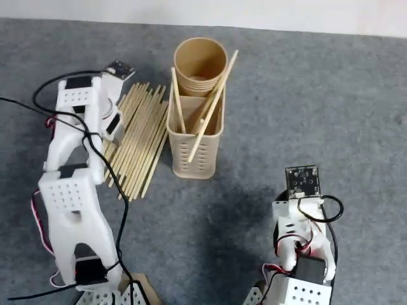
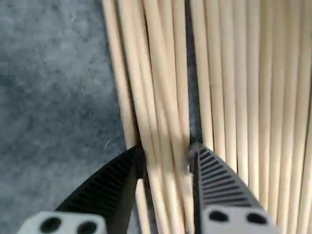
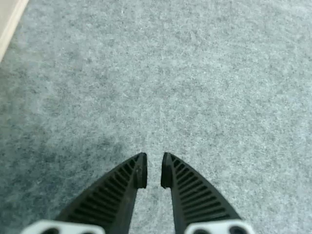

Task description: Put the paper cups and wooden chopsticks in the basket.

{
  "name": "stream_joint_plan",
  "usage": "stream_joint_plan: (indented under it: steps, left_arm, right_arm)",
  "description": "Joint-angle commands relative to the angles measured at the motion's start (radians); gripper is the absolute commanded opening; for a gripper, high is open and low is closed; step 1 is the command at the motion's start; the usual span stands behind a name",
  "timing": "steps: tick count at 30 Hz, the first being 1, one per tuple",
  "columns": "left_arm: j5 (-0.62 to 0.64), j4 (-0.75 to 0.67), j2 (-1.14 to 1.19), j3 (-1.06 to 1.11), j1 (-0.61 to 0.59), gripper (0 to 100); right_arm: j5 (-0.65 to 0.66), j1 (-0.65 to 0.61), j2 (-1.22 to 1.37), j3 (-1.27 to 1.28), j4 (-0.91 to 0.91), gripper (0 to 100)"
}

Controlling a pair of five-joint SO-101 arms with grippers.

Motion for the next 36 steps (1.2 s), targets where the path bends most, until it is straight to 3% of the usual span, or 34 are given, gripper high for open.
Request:
stream_joint_plan:
  steps: [1,3,21,36]
  left_arm:
    - [-0.003,0.006,0.042,-0.093,0.013,8]
    - [-0.003,0.006,0.039,-0.111,0.015,1]
    - [0.074,0.27,-0.189,-0.329,0.119,0]
    - [0.313,0.325,-0.417,-0.518,0.191,0]
  right_arm:
    - [0.009,-0.007,-0.01,0.13,-0.015,6.7]
    - [0.009,-0.007,-0.01,0.13,-0.015,6.7]
    - [0.009,-0.007,-0.01,0.13,-0.016,6.7]
    - [0.009,-0.007,-0.01,0.13,-0.016,6.7]
